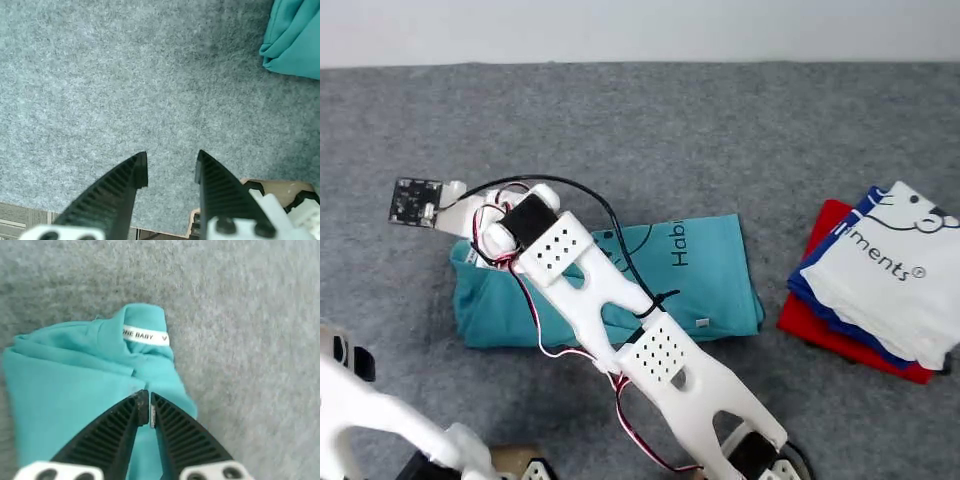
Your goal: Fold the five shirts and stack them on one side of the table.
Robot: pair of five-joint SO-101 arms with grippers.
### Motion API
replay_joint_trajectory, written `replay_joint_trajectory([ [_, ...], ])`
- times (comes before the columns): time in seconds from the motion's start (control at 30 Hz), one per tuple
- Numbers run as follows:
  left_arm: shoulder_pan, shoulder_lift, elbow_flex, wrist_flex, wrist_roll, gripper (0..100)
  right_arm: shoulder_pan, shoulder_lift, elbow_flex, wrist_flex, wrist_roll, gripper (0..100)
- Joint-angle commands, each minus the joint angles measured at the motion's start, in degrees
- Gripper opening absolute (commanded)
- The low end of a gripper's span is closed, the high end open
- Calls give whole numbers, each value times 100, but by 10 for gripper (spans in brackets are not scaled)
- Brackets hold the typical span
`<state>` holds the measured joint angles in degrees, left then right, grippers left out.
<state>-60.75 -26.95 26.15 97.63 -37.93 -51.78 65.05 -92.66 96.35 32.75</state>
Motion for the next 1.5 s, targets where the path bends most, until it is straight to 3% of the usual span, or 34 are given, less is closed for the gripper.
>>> replay_joint_trajectory([
  [0.0,-18,-202,-462,35,-9,143,75,-312,-334,699,-510,11],
  [0.13,0,-202,-901,105,193,82,716,-514,-193,673,-1424,15],
  [0.43,-18,-202,-1209,193,229,22,2000,-2281,2233,681,-1758,18],
  [0.5,-9,-202,-1235,193,229,19,2316,-2853,3068,681,-2154,61],
  [0.67,0,-193,-1402,185,229,21,3029,-4145,5301,646,-2963,273],
  [0.83,44,-141,-1393,149,229,22,3600,-4743,6716,338,-3112,281],
  [1.2,9,-149,-1376,114,229,22,3934,-5798,9767,-2211,-3130,281],
  [1.47,35,-141,-1376,114,229,22,3925,-5604,10857,-3240,-3323,281],
])
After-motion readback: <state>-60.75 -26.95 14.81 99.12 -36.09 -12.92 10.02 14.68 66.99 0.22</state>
